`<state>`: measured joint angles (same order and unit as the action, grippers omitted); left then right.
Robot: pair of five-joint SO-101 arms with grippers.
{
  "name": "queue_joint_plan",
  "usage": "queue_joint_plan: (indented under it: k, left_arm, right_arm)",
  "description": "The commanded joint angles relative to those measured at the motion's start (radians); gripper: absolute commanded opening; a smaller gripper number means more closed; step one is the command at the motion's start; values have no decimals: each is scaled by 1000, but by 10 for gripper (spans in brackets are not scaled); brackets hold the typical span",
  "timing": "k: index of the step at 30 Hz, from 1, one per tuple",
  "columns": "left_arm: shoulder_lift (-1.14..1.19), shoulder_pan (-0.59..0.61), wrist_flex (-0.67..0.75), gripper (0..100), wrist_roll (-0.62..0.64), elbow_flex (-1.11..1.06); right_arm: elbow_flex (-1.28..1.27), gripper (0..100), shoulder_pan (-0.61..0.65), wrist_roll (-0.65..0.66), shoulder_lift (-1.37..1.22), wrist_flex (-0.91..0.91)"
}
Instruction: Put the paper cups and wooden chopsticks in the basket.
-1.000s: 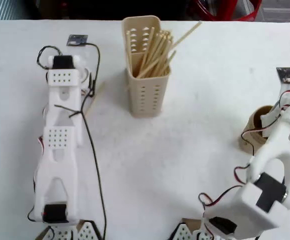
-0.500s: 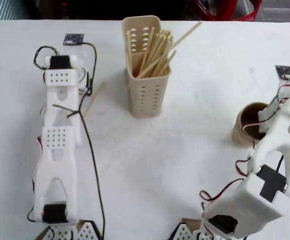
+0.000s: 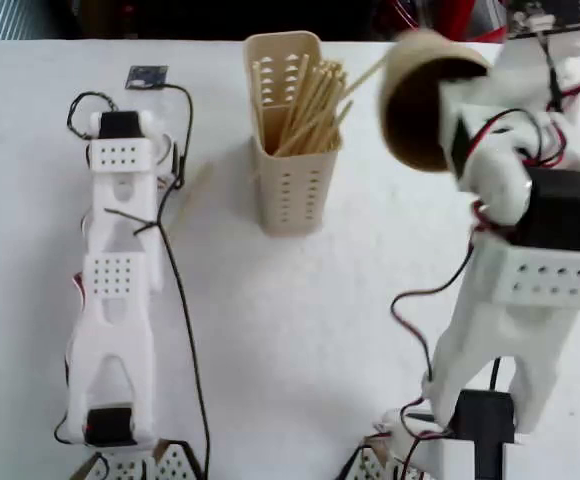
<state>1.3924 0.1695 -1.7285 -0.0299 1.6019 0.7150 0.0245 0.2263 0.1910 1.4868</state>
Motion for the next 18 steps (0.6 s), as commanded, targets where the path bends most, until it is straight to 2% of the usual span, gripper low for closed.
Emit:
queue_joint_plan:
  k: [1,4,8,14,18]
  left_arm:
    - [-7,12,15,158,-26,34]
    - [-7,10,17,158,-28,34]
    - [-5,8,29,156,-29,32]
    - [15,5,29,156,-29,40]
    - [15,-4,29,156,-31,40]
  right_arm:
    - [68,17,140,-43,-1,-189]
    - [66,17,228,-40,-81,-317]
    - [75,17,308,-21,-219,-377]
    - [75,18,303,-8,-389,-424]
    - [77,21,298,-8,-401,-406]
